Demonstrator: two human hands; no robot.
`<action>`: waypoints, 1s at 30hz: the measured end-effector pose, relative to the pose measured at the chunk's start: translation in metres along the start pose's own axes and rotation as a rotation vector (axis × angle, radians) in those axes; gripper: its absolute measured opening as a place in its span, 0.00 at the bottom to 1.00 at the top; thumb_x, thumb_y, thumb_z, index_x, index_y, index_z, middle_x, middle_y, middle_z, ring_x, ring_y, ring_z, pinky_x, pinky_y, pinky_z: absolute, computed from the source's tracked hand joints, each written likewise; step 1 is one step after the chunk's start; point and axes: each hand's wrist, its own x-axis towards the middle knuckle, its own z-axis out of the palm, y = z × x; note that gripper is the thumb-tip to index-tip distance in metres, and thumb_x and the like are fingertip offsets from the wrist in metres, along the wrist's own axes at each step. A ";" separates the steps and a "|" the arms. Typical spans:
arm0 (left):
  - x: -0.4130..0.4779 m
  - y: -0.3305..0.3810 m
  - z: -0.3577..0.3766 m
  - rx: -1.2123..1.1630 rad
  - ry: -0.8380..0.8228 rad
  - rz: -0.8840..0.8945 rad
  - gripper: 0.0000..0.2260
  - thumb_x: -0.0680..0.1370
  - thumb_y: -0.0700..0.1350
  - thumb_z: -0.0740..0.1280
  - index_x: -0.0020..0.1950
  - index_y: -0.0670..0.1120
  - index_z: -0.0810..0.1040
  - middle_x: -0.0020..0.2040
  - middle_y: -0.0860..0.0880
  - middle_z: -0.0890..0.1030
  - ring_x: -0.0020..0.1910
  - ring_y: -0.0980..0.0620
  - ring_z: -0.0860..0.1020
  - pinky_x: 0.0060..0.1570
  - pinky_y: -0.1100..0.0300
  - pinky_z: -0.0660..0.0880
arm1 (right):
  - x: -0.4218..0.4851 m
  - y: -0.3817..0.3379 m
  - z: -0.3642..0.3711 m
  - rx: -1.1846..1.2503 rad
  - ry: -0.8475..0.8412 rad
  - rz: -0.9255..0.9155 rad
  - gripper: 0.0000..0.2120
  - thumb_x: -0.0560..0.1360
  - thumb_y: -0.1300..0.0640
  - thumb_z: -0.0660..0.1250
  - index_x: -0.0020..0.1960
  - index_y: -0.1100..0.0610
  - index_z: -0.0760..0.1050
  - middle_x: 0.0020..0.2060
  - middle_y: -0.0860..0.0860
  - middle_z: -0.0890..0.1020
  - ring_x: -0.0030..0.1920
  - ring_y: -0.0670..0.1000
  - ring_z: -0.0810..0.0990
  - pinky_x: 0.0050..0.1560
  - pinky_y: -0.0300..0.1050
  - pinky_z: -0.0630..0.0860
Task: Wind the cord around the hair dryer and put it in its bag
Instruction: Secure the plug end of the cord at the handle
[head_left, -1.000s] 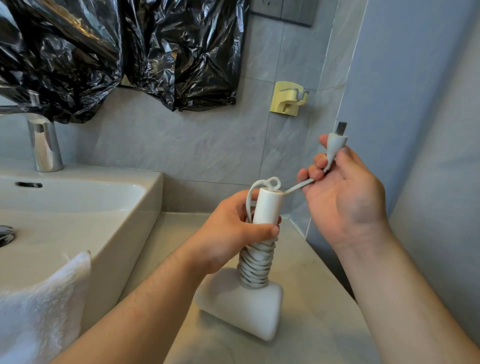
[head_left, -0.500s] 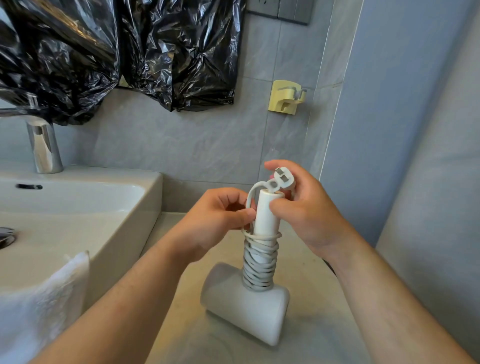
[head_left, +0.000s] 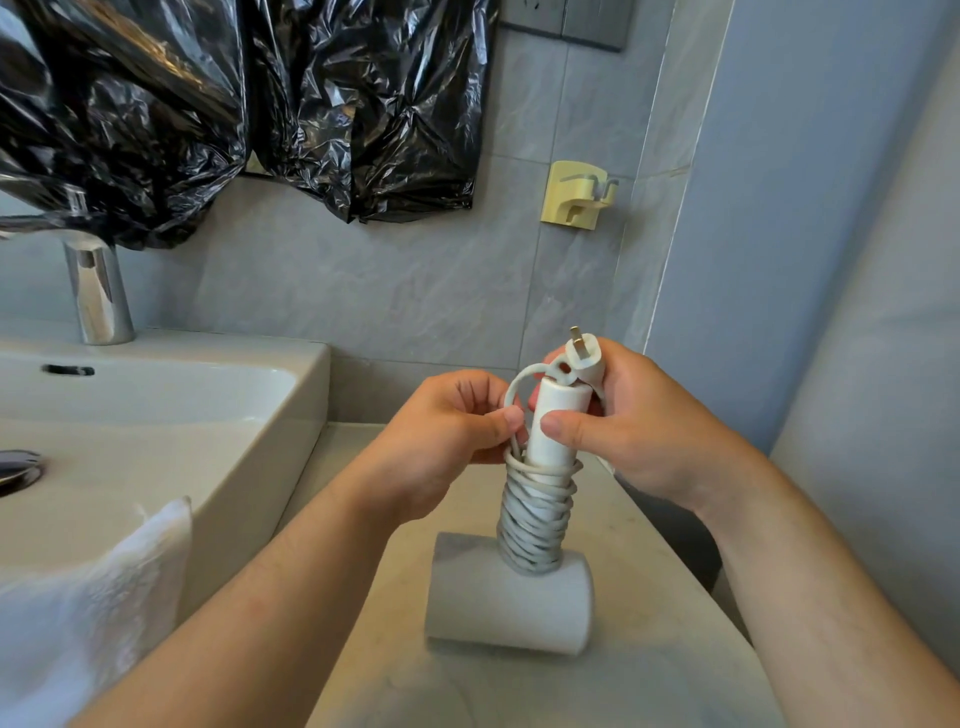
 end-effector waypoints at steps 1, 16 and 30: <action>0.000 0.000 0.001 -0.030 -0.014 -0.022 0.06 0.74 0.36 0.68 0.37 0.41 0.77 0.34 0.46 0.81 0.35 0.49 0.79 0.37 0.61 0.77 | -0.001 0.000 0.000 0.015 -0.026 -0.011 0.15 0.69 0.64 0.71 0.52 0.52 0.73 0.42 0.47 0.83 0.44 0.46 0.82 0.49 0.48 0.79; -0.002 0.006 0.003 0.107 -0.028 -0.046 0.08 0.73 0.39 0.71 0.39 0.41 0.73 0.40 0.37 0.77 0.42 0.41 0.78 0.50 0.48 0.78 | 0.006 0.010 -0.002 0.647 -0.073 0.022 0.19 0.62 0.51 0.70 0.48 0.57 0.70 0.39 0.54 0.75 0.36 0.51 0.70 0.36 0.46 0.67; -0.001 0.001 0.007 0.066 0.099 0.011 0.09 0.77 0.33 0.68 0.39 0.43 0.73 0.37 0.41 0.76 0.38 0.46 0.76 0.42 0.54 0.79 | 0.006 0.010 -0.008 0.351 0.278 -0.041 0.06 0.70 0.59 0.68 0.46 0.51 0.76 0.29 0.47 0.79 0.29 0.47 0.72 0.39 0.48 0.71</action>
